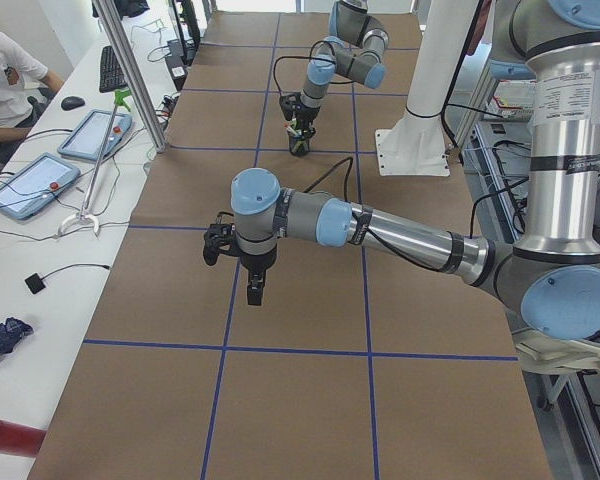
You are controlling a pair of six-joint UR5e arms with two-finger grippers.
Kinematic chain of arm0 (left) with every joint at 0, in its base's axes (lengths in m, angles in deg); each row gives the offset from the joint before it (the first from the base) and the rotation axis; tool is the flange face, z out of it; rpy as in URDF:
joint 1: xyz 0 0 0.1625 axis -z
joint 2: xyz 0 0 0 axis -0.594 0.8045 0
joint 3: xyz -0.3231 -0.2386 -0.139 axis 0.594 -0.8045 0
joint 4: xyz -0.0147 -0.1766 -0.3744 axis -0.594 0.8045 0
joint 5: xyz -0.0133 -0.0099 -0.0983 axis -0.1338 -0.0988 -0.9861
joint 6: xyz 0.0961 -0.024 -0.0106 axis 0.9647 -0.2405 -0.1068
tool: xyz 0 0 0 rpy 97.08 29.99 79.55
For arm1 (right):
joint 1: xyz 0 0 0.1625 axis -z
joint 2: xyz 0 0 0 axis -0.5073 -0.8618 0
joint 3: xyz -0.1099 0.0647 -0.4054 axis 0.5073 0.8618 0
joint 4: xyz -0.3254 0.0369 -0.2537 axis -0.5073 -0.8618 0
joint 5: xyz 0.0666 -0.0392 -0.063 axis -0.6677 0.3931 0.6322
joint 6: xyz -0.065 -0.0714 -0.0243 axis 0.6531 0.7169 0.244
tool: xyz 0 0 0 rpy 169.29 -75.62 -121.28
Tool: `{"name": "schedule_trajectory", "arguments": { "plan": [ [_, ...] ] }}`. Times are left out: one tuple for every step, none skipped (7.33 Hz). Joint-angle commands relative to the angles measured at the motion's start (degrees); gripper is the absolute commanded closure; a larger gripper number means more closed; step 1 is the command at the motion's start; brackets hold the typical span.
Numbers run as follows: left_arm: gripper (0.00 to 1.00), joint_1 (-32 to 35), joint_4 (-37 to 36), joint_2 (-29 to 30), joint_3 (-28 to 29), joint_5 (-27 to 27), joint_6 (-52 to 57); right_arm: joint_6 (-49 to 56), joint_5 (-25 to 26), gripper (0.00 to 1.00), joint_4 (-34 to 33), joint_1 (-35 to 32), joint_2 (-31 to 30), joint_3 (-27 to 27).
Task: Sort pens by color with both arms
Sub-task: 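Lower the right gripper and grasp the blue marker in the cup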
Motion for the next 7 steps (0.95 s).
{"name": "schedule_trajectory", "arguments": {
  "plan": [
    [0.00,0.0,0.0,-0.1,-0.1,0.0,0.0,0.0,0.2,0.48,-0.7,0.1,1.2,2.1],
    [0.00,0.0,0.0,-0.1,-0.1,0.0,0.0,0.1,0.3,0.48,-2.6,0.1,1.9,2.2],
    [0.00,0.0,0.0,-0.1,-0.1,0.0,-0.1,0.1,0.7,0.49,-3.8,0.1,2.1,2.2],
    [0.00,0.0,0.0,-0.1,-0.1,0.0,0.0,0.1,0.8,0.54,-3.9,0.1,1.9,2.2],
    [0.00,0.0,0.0,-0.2,-0.1,0.0,0.0,0.1,0.8,0.54,-4.0,0.1,1.9,2.2],
    [0.00,0.0,0.0,-0.3,-0.1,0.0,0.0,0.1,1.1,0.54,-3.9,0.1,1.9,2.2],
    [0.00,0.0,0.0,-0.4,-0.1,0.0,0.0,0.1,1.1,0.58,-3.9,0.1,1.9,2.2]
  ]
}}
